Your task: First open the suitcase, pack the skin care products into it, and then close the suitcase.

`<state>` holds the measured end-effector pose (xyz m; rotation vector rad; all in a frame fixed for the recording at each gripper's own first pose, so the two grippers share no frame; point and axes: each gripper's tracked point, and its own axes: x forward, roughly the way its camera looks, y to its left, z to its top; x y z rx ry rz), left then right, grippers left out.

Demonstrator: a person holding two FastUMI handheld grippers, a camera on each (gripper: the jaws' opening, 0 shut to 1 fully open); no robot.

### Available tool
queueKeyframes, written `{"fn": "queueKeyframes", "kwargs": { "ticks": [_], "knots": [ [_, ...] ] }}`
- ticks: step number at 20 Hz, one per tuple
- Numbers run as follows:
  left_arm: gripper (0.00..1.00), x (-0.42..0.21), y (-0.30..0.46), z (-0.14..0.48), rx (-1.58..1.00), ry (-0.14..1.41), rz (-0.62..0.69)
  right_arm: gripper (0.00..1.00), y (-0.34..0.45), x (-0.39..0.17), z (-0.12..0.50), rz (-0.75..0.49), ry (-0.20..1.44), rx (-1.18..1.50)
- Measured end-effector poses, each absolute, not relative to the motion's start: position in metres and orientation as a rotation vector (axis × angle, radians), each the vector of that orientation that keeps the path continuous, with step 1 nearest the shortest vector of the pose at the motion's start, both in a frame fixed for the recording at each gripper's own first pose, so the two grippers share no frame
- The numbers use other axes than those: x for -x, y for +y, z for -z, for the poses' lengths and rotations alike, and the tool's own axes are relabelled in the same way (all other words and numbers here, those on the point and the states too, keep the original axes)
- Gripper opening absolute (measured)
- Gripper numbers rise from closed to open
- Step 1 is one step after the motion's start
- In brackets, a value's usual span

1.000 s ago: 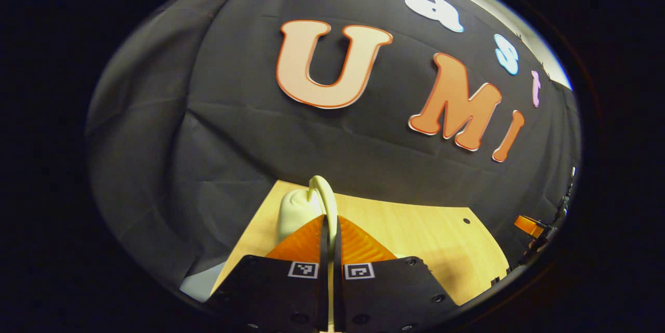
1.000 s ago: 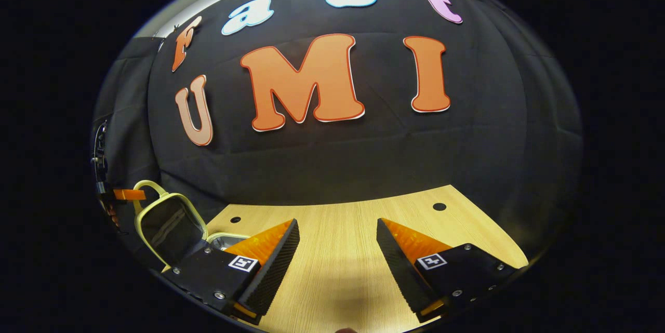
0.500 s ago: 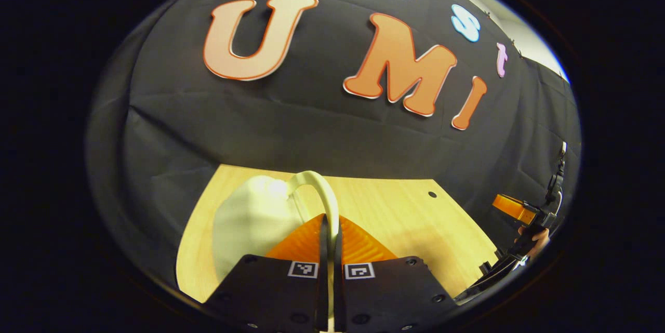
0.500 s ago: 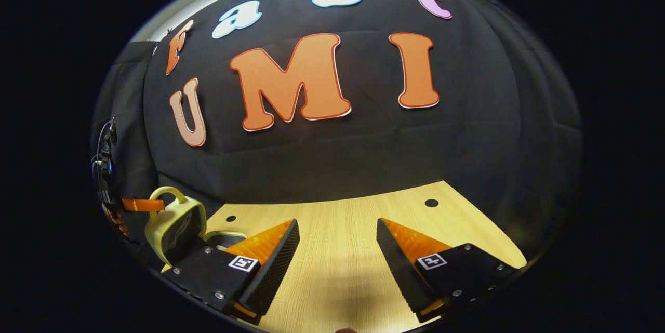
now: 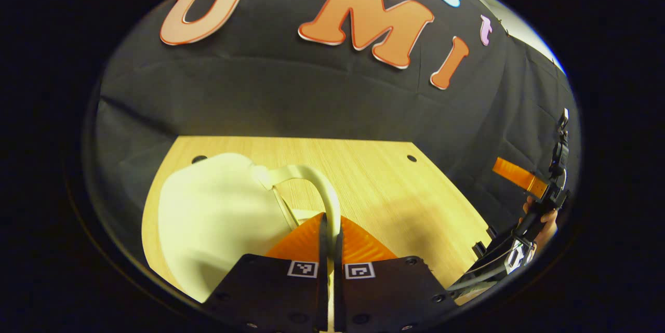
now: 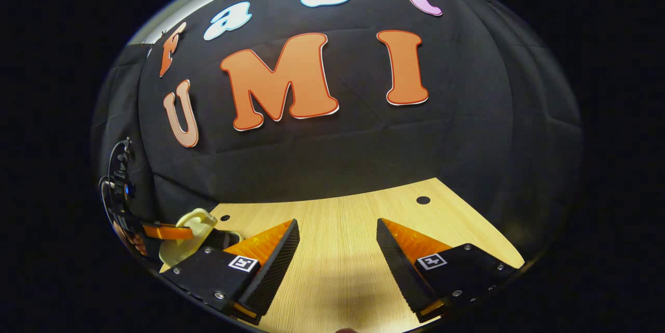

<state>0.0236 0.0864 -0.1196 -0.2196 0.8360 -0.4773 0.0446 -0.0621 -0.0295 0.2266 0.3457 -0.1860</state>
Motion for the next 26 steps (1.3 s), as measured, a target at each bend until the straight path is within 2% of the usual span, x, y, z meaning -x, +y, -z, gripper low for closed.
{"fn": "queueKeyframes", "kwargs": {
  "ticks": [7,12,14,17,18,19,20,21,23,24,25,26],
  "knots": [
    [0.05,0.004,0.053,0.181,0.146,0.969,0.516,0.96,-0.067,-0.042,0.033,0.198,0.354,-0.248],
    [0.05,0.009,0.047,0.2,0.019,0.947,0.457,0.96,-0.068,-0.039,0.03,0.204,0.339,-0.232],
    [0.08,0.014,0.046,0.208,-0.052,0.963,0.447,0.96,-0.069,-0.038,0.027,0.206,0.326,-0.231],
    [0.18,0.014,0.04,0.211,-0.099,0.953,0.412,0.96,-0.067,-0.037,0.026,0.198,0.321,-0.224],
    [0.25,0.017,0.038,0.212,-0.087,0.957,0.406,0.95,-0.067,-0.035,0.026,0.197,0.32,-0.22],
    [0.24,0.022,0.032,0.207,-0.054,0.954,0.407,0.96,-0.067,-0.034,0.025,0.195,0.317,-0.217],
    [0.38,0.025,0.026,0.198,-0.023,0.93,0.407,0.95,-0.067,-0.032,0.023,0.198,0.311,-0.213],
    [0.38,0.025,0.024,0.185,-0.025,0.899,0.395,0.96,-0.068,-0.032,0.02,0.197,0.301,-0.209],
    [0.46,0.016,0.019,0.163,-0.053,0.795,0.376,0.95,-0.067,-0.032,0.015,0.193,0.285,-0.201],
    [0.58,0.012,0.016,0.148,-0.063,0.746,0.373,0.95,-0.067,-0.031,0.011,0.191,0.276,-0.198],
    [0.6,0.007,0.014,0.131,-0.066,0.7,0.365,0.96,-0.068,-0.031,0.006,0.192,0.262,-0.197],
    [0.71,0.004,0.009,0.116,-0.06,0.66,0.359,0.96,-0.067,-0.031,0.001,0.19,0.246,-0.196]
  ]
}}
